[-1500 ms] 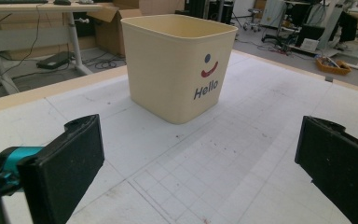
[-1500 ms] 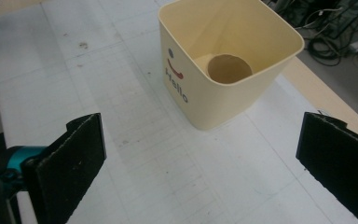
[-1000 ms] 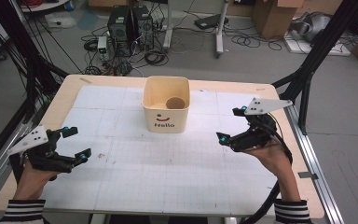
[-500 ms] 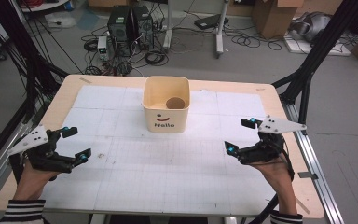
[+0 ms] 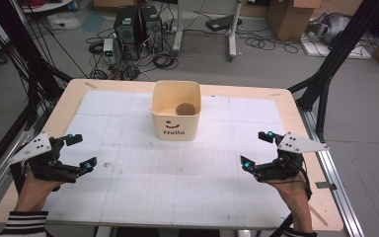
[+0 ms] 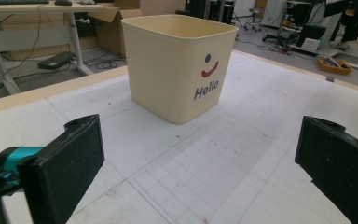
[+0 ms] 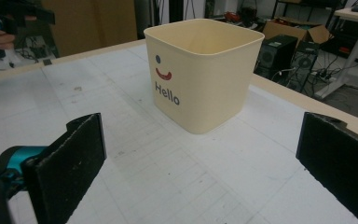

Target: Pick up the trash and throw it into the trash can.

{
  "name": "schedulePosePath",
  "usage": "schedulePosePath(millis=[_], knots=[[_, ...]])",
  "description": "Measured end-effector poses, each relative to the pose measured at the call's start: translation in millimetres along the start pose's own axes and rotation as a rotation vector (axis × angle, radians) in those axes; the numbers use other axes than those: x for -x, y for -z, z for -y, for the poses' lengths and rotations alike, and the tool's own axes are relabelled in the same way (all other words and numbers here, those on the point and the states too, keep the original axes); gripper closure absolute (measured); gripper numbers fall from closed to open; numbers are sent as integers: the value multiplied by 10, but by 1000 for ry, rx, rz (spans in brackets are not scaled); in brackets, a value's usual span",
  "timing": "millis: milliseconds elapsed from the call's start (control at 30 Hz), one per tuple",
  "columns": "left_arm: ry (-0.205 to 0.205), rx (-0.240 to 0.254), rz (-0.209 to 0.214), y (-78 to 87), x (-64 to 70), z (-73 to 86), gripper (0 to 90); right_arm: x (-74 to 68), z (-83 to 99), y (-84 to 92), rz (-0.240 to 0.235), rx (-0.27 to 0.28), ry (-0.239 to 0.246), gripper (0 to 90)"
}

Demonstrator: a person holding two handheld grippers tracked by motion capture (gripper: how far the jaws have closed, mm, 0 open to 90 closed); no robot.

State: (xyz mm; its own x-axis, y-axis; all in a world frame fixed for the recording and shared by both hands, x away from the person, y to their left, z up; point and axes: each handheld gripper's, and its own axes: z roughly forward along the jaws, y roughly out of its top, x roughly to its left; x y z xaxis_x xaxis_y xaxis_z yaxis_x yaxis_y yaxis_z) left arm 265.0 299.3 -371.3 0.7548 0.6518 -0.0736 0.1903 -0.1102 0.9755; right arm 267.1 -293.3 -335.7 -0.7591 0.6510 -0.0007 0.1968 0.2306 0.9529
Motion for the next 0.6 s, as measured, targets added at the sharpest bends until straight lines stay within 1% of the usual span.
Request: schedulePosePath(millis=[67,133,267,400,433,467,533,600], knots=[[-1,-1,0,0,-3,0,17,10,16,10,1,9,-8,2],[0,-1,2,-1,-1,0,17,12,31,9,3,1,-16,2],[-2,-1,3,1,-5,-1,18,19,40,7,9,5,-14,2],[-2,0,3,1,-5,-1,17,18,44,3,4,5,-13,2],[-2,0,3,2,-6,-2,18,15,46,3,4,4,-20,2],[0,2,4,3,-4,-3,17,18,46,0,4,6,-14,2],[0,4,3,4,-3,-6,18,8,44,0,-2,3,-22,2],[0,6,3,6,1,-10,18,9,41,-4,-1,3,-16,2]])
